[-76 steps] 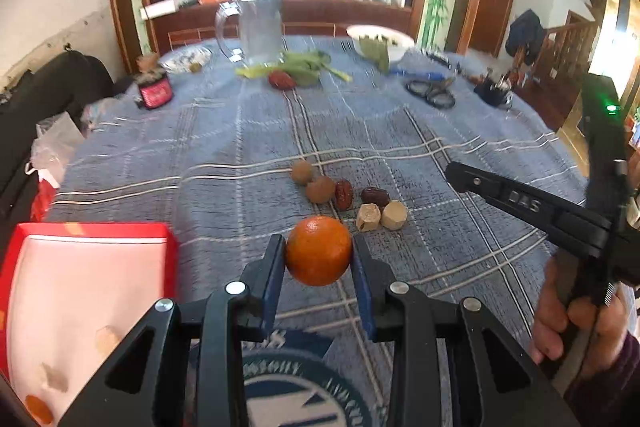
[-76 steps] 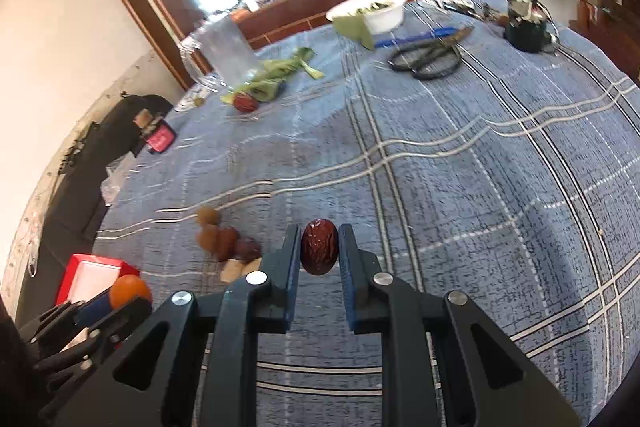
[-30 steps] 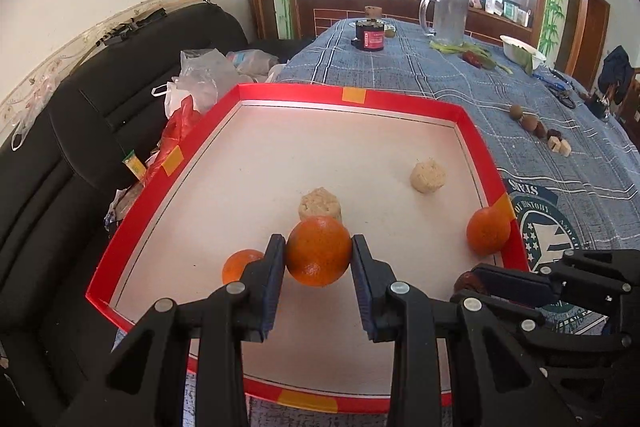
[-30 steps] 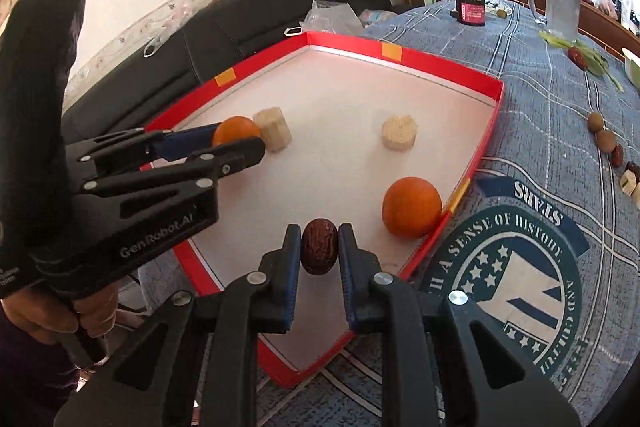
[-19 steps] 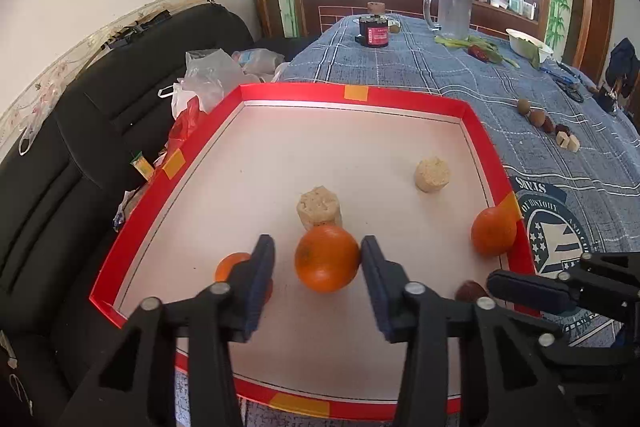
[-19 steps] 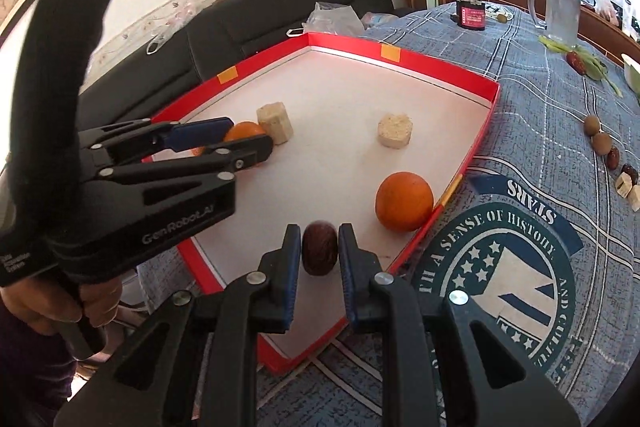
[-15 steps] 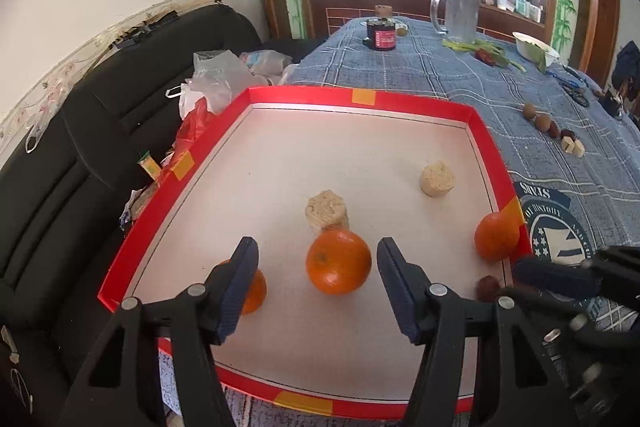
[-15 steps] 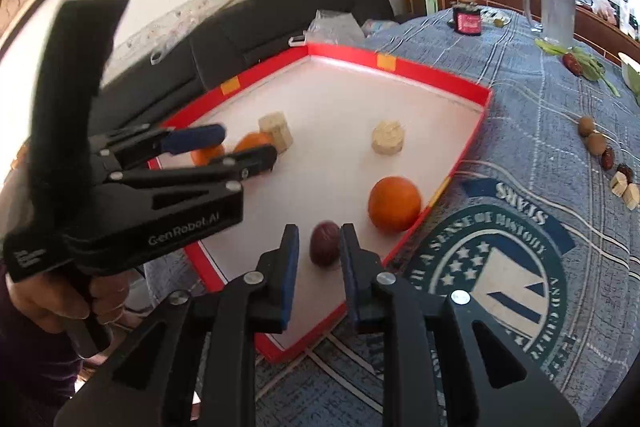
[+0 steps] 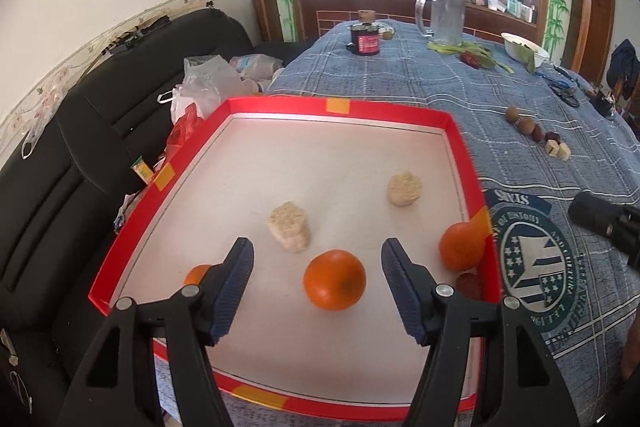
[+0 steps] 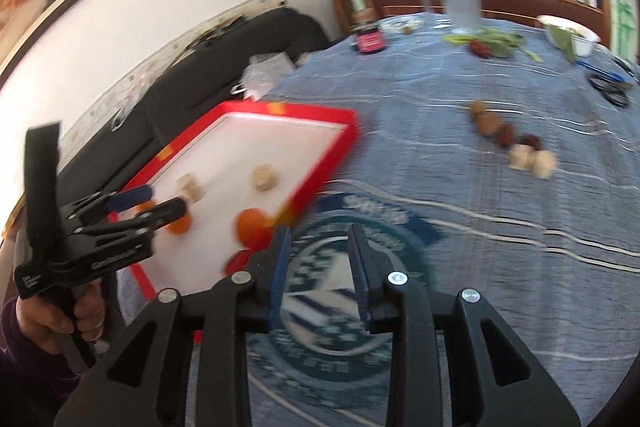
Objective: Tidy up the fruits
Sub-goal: 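Grasp a beige pastry cake with the right gripper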
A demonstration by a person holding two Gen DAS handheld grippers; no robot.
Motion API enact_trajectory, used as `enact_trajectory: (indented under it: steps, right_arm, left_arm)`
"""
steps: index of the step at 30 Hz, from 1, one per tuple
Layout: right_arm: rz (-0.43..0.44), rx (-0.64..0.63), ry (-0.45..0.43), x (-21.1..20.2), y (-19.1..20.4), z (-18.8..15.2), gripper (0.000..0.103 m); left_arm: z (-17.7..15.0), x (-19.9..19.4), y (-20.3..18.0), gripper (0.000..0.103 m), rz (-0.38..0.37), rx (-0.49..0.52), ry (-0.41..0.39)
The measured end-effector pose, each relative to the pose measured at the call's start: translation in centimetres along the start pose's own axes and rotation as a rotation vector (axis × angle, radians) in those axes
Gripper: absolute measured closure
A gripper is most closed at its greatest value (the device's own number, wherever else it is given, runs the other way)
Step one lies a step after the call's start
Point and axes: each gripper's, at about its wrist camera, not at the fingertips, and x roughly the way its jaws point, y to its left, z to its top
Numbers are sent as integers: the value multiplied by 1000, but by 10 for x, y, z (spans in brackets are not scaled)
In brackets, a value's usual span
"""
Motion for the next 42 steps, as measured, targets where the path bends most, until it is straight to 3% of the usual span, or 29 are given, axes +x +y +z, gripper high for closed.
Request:
enact_trajectory:
  steps: [6,16,23,28,33,42]
  right_arm:
    - [-86,114,-44,-25,-54,2,71]
    - [-202,172,-45,-43,-95,5,71]
    - [-343,117,25,-7,-127,38,71]
    - [-369,59,92,27,-130,46,71]
    - [-415,25,88,35,-125,49,71]
    - [-337,95,72,36,-141,56,72]
  left_arm:
    - [1,2,-18,37,-28,27,7]
    - [3,-2,-34,36,-56,59,7]
    - [8,-11,-53,36,-92,94,-14]
    - [18,-21,-69,36,-121,134,-47]
    - [27,-24,-89,36,-142,174,-63]
    - [42,-11,-145,36,-188,250,-48]
